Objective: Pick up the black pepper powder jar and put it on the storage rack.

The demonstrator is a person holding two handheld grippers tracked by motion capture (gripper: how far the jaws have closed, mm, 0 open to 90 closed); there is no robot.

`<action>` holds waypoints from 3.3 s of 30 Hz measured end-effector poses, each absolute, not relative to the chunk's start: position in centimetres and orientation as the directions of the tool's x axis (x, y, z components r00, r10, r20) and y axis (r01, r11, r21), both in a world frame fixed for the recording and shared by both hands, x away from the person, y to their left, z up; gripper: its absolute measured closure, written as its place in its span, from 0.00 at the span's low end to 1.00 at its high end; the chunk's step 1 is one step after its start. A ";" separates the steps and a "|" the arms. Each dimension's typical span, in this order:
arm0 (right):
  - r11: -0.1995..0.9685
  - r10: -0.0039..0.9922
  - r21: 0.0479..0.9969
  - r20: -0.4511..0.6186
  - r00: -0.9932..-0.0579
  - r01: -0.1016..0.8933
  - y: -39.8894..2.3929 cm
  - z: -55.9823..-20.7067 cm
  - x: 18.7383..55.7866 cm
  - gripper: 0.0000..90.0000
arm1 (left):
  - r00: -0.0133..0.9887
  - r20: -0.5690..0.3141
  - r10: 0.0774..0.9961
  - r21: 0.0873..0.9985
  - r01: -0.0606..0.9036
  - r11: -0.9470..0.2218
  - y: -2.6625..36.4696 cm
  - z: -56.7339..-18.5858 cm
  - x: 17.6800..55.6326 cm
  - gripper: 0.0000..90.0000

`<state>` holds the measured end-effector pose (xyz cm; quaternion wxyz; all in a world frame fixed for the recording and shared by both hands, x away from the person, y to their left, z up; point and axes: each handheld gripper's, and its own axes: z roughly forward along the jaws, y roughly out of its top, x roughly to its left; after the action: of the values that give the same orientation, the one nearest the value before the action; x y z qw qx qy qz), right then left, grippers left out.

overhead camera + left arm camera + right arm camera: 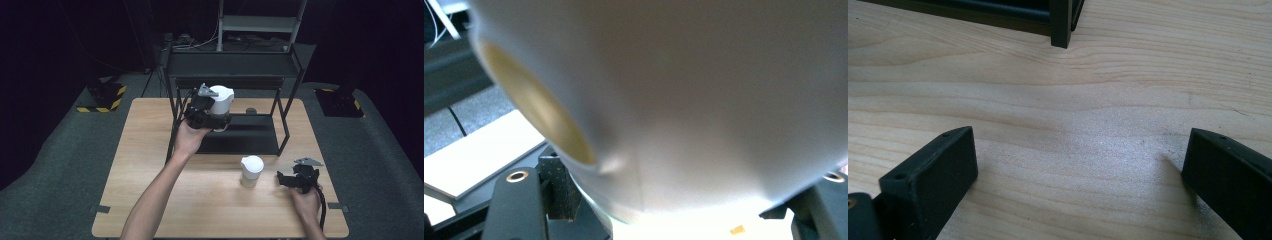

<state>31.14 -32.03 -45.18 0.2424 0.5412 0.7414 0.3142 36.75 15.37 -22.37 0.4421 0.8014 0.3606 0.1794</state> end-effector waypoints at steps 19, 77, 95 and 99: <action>0.217 0.955 0.728 -0.019 -0.297 0.650 -32.0 -45.2 31.1 0.01 | 0.654 -0.035 0.755 0.861 0.404 -0.309 15.3 -15.3 39.3 0.34; 0.219 0.954 0.730 -0.020 -0.301 0.647 -32.1 -45.2 31.1 0.01 | 0.411 -0.037 0.911 0.829 0.522 -0.202 11.0 -13.0 45.9 0.34; 0.222 0.953 0.730 -0.022 -0.302 0.647 -32.1 -45.2 31.1 0.01 | 0.425 -0.004 0.905 0.824 0.514 -0.237 10.6 -13.0 45.7 0.33; 0.222 0.953 0.730 -0.022 -0.302 0.647 -32.1 -45.2 31.1 0.01 | 0.429 -0.013 0.903 0.825 0.515 -0.232 10.8 -13.0 45.7 0.26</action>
<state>31.12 -32.09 -45.22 0.2433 0.5385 0.7427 0.3150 45.67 10.83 -13.01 0.3973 0.7460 0.4754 0.2443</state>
